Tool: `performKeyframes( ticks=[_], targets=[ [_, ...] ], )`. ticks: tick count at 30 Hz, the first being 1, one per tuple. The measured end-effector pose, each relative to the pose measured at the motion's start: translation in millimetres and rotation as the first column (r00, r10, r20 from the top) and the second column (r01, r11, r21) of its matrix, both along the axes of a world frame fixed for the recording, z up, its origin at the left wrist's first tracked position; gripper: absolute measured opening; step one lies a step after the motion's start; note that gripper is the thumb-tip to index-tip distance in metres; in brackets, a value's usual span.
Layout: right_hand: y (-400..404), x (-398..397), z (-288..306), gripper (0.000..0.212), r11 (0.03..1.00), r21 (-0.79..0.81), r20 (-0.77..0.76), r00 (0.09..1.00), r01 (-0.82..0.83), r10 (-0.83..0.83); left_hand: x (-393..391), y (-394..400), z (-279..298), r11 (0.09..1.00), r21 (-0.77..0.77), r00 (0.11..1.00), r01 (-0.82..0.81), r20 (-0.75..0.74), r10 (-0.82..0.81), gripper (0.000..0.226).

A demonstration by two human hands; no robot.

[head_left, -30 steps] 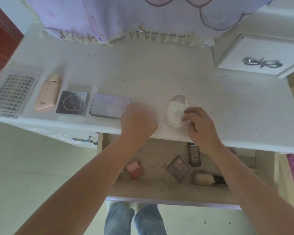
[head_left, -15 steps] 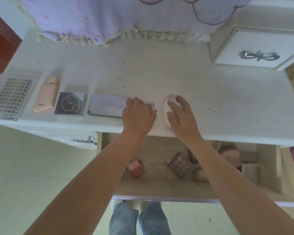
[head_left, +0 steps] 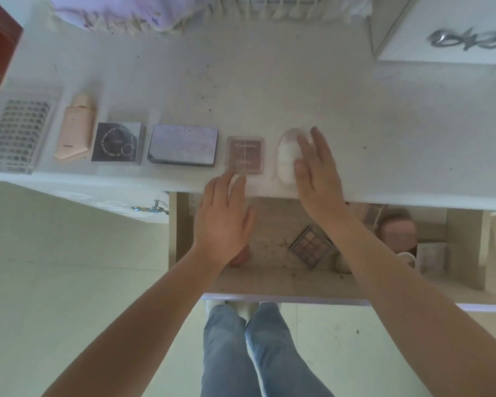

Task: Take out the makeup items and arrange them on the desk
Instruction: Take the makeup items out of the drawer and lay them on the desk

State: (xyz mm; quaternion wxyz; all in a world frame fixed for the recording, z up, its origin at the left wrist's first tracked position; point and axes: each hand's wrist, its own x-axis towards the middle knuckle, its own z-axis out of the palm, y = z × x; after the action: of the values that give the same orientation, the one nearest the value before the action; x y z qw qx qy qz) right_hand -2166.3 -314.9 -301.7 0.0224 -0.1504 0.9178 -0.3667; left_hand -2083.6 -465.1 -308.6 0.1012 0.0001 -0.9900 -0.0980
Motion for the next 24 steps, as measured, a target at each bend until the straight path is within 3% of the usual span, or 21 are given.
performKeyframes(
  ticks=[2,4,6,8,10,12,13,18,24],
  targets=[
    [6.7,14.5,-2.1,0.047,0.997,-0.070,-0.215,0.976,0.026,-0.041,27.4,-13.3,-19.7,1.000,0.008,0.995,0.023,0.095,-0.024,0.037],
    [12.2,37.3,-9.2,0.028,0.993,-0.102,-0.388,0.922,-0.052,0.008,46.2,-24.8,-31.3,1.000,-0.008,0.939,-0.005,0.345,0.008,0.035],
    [7.8,64.9,-23.3,0.018,0.980,-0.066,-0.371,0.916,-0.189,0.152,53.5,-31.9,-41.6,0.995,-0.097,0.747,-0.036,0.658,0.091,0.034],
    [-4.5,84.6,-39.9,0.018,0.955,0.068,-0.256,0.920,-0.289,0.297,56.7,-36.1,-56.7,0.992,-0.124,0.611,-0.040,0.782,0.122,0.044],
    [-23.8,91.6,-54.5,0.023,0.894,0.258,0.070,0.930,-0.367,0.362,53.8,-34.6,-64.0,0.983,-0.127,0.555,-0.130,0.813,0.178,0.038],
    [-39.8,90.4,-72.5,0.038,0.819,0.377,0.432,0.865,-0.432,0.257,48.8,-32.6,-73.0,0.959,-0.115,0.539,-0.261,0.806,0.243,0.034],
    [-46.0,89.7,-78.8,0.044,0.802,0.399,0.524,0.828,-0.444,0.198,47.4,-31.1,-76.3,0.944,-0.110,0.530,-0.310,0.805,0.268,0.034],
    [-63.1,92.3,-99.7,0.061,0.807,0.470,0.568,0.822,-0.357,0.033,45.1,-28.8,-86.2,0.932,-0.154,0.514,-0.328,0.799,0.313,0.038],
    [-69.1,94.5,-107.8,0.067,0.744,0.572,0.506,0.863,-0.344,0.011,41.5,-31.3,-87.0,0.952,-0.199,0.510,-0.232,0.808,0.294,0.043]
  ],
)
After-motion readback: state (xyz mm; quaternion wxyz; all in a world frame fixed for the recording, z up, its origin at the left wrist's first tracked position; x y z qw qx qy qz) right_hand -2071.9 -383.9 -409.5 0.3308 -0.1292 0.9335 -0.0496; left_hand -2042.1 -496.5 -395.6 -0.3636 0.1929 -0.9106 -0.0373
